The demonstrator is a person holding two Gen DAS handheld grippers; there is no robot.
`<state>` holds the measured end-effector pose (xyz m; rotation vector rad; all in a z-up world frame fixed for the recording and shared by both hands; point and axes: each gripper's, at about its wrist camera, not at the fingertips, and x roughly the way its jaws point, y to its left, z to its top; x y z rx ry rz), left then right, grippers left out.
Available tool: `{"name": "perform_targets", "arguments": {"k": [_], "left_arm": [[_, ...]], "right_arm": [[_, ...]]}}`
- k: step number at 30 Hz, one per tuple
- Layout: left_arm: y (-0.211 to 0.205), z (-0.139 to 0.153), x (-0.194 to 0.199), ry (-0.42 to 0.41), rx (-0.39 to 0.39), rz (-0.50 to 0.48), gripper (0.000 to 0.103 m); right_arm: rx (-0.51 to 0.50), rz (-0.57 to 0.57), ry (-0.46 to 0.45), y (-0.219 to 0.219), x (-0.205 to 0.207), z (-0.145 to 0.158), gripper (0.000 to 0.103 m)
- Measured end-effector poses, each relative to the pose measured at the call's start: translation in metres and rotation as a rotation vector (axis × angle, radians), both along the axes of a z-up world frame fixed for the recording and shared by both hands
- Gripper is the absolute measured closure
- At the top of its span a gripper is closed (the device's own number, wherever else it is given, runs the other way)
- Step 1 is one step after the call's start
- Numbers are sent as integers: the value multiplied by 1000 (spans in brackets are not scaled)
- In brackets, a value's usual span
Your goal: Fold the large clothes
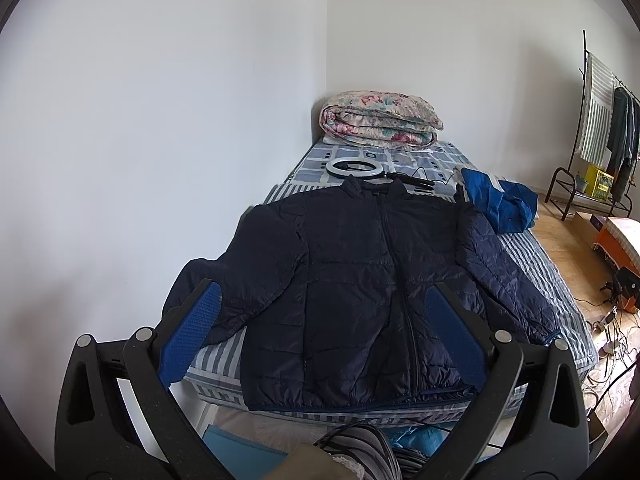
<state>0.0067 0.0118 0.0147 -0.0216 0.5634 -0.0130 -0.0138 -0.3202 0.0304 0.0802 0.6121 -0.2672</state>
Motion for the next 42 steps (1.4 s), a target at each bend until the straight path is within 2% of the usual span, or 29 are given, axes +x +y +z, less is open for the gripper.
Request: {"name": "perform_targets", "arguments": {"k": [10,26,42], "left_arm": [[-1,-3,3,1,4,-2,0],[-2,-5,13,-5,8,-4,0],[0,-7,15,-20,17,17,0]], "right_arm": [[1,-14,4,-2,10,9,1],[-5,-66,9,-7,16,4,1],[-13,-53,-12,-1,26,10,1]]}}
